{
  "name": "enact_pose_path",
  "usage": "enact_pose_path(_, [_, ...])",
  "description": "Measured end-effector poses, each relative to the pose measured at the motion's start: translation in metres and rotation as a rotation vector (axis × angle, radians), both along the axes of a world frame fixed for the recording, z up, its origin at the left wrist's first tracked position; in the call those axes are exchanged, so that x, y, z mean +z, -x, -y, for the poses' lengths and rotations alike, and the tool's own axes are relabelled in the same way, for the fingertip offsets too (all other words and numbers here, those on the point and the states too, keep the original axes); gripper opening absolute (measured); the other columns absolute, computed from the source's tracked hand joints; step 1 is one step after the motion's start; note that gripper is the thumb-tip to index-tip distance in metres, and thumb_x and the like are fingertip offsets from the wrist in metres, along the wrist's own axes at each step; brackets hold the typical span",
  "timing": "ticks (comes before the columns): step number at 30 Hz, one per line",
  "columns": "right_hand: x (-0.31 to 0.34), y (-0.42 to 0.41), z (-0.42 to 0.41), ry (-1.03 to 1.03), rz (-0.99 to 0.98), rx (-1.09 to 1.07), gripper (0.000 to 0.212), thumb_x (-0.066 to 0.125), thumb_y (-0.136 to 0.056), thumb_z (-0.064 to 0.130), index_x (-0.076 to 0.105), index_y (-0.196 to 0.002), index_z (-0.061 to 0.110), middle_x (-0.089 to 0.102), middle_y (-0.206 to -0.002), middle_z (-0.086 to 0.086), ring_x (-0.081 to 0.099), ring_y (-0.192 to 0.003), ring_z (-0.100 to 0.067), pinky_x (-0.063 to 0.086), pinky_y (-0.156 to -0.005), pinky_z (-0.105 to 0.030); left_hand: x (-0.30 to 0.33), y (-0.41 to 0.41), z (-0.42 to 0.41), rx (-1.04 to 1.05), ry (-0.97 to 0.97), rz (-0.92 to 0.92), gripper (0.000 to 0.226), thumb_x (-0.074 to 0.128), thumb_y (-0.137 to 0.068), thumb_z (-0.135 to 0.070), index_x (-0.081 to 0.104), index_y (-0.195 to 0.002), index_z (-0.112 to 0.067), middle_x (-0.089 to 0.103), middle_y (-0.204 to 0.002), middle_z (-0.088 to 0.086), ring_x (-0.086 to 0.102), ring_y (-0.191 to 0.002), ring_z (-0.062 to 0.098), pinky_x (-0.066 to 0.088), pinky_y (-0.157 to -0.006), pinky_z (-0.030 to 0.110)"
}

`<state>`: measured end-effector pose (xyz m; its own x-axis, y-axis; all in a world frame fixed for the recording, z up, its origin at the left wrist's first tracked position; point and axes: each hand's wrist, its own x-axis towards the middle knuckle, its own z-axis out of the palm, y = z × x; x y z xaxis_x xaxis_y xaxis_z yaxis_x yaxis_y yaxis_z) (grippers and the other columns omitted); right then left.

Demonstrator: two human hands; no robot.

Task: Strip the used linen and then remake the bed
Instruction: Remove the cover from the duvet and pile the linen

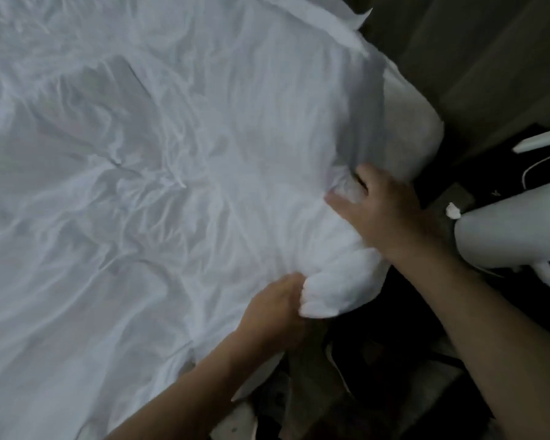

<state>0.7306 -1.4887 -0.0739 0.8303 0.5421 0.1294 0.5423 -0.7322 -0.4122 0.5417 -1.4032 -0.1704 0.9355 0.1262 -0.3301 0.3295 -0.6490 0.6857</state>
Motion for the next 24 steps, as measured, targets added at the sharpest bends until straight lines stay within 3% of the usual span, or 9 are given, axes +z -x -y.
enact_pose_path(4, [-0.082,-0.021,0.056,0.159,-0.555,-0.015,0.031,0.056,-0.092,0.046,0.056,-0.071,0.023,0.059,-0.087,0.001,0.059,-0.083,-0.021,0.045,-0.073,-0.031,-0.064,0.019,-0.013,-0.589,-0.330,-0.800,0.057,0.051,-0.091,-0.044,0.046,-0.139,-0.013,0.049,-0.142,0.014,0.047,-0.128,0.033,0.041,-0.106,0.044])
enact_pose_path(6, [-0.126,-0.046,0.075,0.136,-0.621,-0.221,0.025,0.054,-0.093,0.043,0.061,-0.110,0.025,0.059,-0.121,-0.004,0.058,-0.107,-0.022,0.047,-0.089,-0.033,-0.062,-0.007,-0.020,-0.775,-0.348,-0.945,0.053,0.054,-0.090,-0.047,0.060,-0.128,-0.010,0.059,-0.133,0.013,0.055,-0.122,0.030,0.044,-0.105,0.042])
enact_pose_path(9, [-0.170,-0.077,0.089,0.065,-0.759,-0.457,0.072,0.060,-0.091,0.043,0.025,-0.150,0.022,0.033,-0.152,-0.006,0.040,-0.134,-0.026,0.037,-0.108,-0.038,-0.037,-0.086,-0.019,-0.688,-0.433,-0.678,0.049,0.049,-0.093,-0.048,0.057,-0.125,-0.012,0.059,-0.130,0.011,0.055,-0.121,0.030,0.046,-0.100,0.037])
enact_pose_path(12, [-0.214,-0.104,0.093,-0.096,-0.819,-0.528,0.109,0.077,-0.077,0.045,0.005,-0.155,0.018,0.024,-0.156,-0.006,0.030,-0.141,-0.026,0.032,-0.112,-0.038,-0.026,-0.182,-0.011,-0.409,-0.507,-0.161,0.042,0.051,-0.088,-0.045,0.051,-0.121,-0.019,0.055,-0.126,0.006,0.052,-0.117,0.030,0.042,-0.087,0.036])
enact_pose_path(14, [-0.247,-0.112,0.091,-0.150,-0.911,-0.540,0.123,0.081,-0.063,0.060,0.006,-0.154,0.023,0.029,-0.153,-0.004,0.034,-0.139,-0.027,0.034,-0.111,-0.042,-0.033,-0.246,-0.009,-0.368,-0.570,0.113,0.051,0.056,-0.084,-0.041,0.047,-0.130,-0.021,0.048,-0.133,0.006,0.044,-0.124,0.030,0.038,-0.096,0.039])
enact_pose_path(16, [-0.271,-0.108,0.085,-0.247,-1.084,-0.592,0.110,0.076,-0.072,0.056,0.011,-0.154,0.024,0.033,-0.149,-0.002,0.040,-0.134,-0.026,0.040,-0.106,-0.041,-0.052,-0.297,-0.008,-0.489,-0.641,0.141,0.065,0.059,-0.081,-0.047,0.041,-0.139,-0.024,0.040,-0.144,0.004,0.034,-0.135,0.029,0.024,-0.111,0.046])
enact_pose_path(19, [-0.294,-0.088,0.081,-0.537,-1.148,-0.804,0.093,0.074,-0.080,0.048,0.024,-0.151,0.016,0.049,-0.138,-0.009,0.058,-0.116,-0.021,0.051,-0.092,-0.034,-0.095,-0.319,-0.005,-0.778,-0.819,-0.099,0.087,0.062,-0.074,-0.062,0.032,-0.146,-0.025,0.031,-0.150,0.008,0.025,-0.141,0.030,0.006,-0.117,0.053])
enact_pose_path(22, [-0.306,-0.057,0.079,-0.620,-1.256,-0.996,0.121,0.087,-0.058,0.055,0.020,-0.151,0.015,0.035,-0.150,-0.010,0.043,-0.132,-0.034,0.043,-0.103,-0.042,-0.116,-0.302,-0.006,-0.903,-0.929,-0.028,0.076,0.057,-0.076,-0.063,0.039,-0.137,-0.021,0.043,-0.136,0.011,0.039,-0.127,0.033,0.027,-0.108,0.045])
enact_pose_path(24, [-0.306,-0.038,0.078,-0.888,-1.396,-1.029,0.116,0.091,-0.045,0.060,0.044,-0.141,0.016,0.051,-0.139,-0.008,0.056,-0.119,-0.030,0.051,-0.094,-0.039,-0.121,-0.287,-0.006,-0.987,-0.883,0.072,0.057,0.048,-0.080,-0.062,0.057,-0.119,-0.021,0.057,-0.115,0.008,0.053,-0.109,0.032,0.040,-0.092,0.042])
